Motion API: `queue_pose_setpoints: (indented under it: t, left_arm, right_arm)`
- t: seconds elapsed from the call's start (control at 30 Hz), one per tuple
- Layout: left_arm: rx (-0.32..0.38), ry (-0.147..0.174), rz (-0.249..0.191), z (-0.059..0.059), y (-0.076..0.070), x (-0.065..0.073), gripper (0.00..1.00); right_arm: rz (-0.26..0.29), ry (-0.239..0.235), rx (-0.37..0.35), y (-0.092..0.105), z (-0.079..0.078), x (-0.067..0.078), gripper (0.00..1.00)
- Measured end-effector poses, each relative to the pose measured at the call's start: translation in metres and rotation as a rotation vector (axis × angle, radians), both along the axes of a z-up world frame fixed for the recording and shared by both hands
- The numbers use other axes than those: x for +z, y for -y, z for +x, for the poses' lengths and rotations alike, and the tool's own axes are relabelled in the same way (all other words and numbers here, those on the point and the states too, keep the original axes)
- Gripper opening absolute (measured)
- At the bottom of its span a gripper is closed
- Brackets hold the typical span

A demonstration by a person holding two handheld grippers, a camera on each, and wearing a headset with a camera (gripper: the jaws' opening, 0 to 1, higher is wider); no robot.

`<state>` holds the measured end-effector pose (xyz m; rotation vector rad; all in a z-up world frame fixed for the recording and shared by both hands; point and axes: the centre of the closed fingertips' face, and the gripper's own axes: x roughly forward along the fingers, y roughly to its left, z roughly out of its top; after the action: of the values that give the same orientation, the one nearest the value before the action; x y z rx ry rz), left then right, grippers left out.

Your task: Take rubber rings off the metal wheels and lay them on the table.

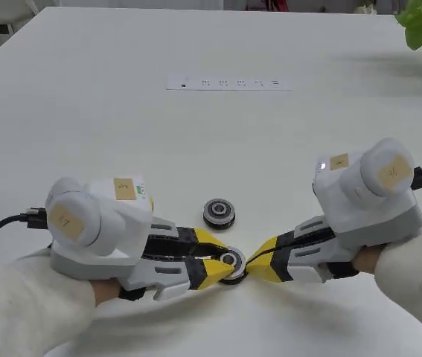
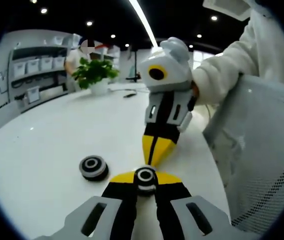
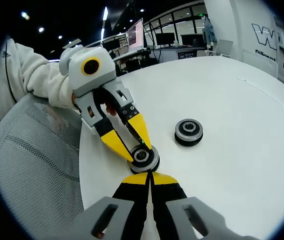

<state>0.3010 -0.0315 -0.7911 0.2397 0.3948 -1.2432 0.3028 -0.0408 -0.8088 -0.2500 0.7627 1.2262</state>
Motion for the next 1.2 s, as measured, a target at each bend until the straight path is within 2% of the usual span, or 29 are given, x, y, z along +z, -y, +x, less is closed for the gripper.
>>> queue_pose_setpoints:
  t: [0.17, 0.73, 1.2]
  left_arm:
    - [0.0, 0.003, 0.002, 0.0, 0.0, 0.0, 0.14]
    - [-0.004, 0.008, 0.0, -0.001, -0.001, 0.0, 0.14]
    - [-0.004, 0.005, -0.007, -0.002, -0.001, 0.0, 0.14]
  right_arm:
    - [0.011, -0.019, -0.018, 0.0, 0.0, 0.001, 0.0]
    - [0.068, -0.143, -0.109, 0.0, -0.001, 0.005, 0.0]
    - [0.11, -0.187, -0.146, -0.001, -0.001, 0.012, 0.0]
